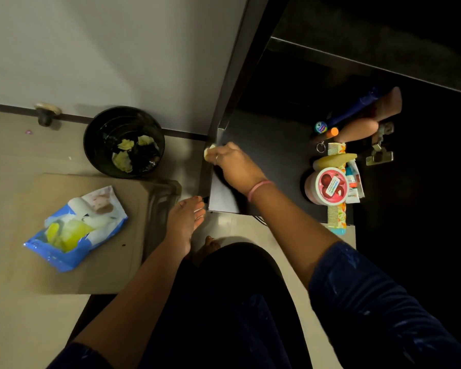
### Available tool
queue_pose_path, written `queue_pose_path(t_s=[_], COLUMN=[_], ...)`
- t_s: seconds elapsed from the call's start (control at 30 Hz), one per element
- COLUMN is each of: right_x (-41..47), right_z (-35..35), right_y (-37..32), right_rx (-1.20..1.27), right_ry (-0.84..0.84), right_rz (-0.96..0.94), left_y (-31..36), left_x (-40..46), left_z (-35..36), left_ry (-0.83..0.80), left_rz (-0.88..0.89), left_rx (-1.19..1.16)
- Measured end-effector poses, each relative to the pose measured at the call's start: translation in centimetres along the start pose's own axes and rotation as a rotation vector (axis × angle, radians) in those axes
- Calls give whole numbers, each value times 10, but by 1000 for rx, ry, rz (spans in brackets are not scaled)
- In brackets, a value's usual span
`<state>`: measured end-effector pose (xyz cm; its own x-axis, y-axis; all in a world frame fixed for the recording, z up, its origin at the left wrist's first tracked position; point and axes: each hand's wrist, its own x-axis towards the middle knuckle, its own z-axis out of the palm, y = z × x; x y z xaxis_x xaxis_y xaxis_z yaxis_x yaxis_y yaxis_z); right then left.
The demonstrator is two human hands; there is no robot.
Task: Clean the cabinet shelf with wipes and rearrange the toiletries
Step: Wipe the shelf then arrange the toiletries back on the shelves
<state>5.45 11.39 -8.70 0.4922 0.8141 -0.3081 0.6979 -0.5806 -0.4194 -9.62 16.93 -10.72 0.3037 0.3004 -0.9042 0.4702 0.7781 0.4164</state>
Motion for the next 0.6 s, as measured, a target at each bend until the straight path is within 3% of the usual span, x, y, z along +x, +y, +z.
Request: queue_pose_path(t_s=[0.07,0.13,0.23,0.3,0.4,0.6], right_x=[-8,-13,-18,-16,-9,15], right_z=[-4,-9,-32,-49,-60,-81], right_y=[6,14,30,47,72,83], right_rx=[32,137,416,540,535,261], right_ry=[-2,207,691,889,849,568], right_rz=[-174,-182,183,495,783,942], left_y=[-1,-4,-3,-1,0,4], left_x=[0,-1,-2,0,-2,-2], left_z=[0,1,3,2,4,13], left_ry=[2,2,-17,-41,-92,-25], left_rz=[3,17,39,44,66,132], left_rx=[-8,-19,-58,-107,-121,-88])
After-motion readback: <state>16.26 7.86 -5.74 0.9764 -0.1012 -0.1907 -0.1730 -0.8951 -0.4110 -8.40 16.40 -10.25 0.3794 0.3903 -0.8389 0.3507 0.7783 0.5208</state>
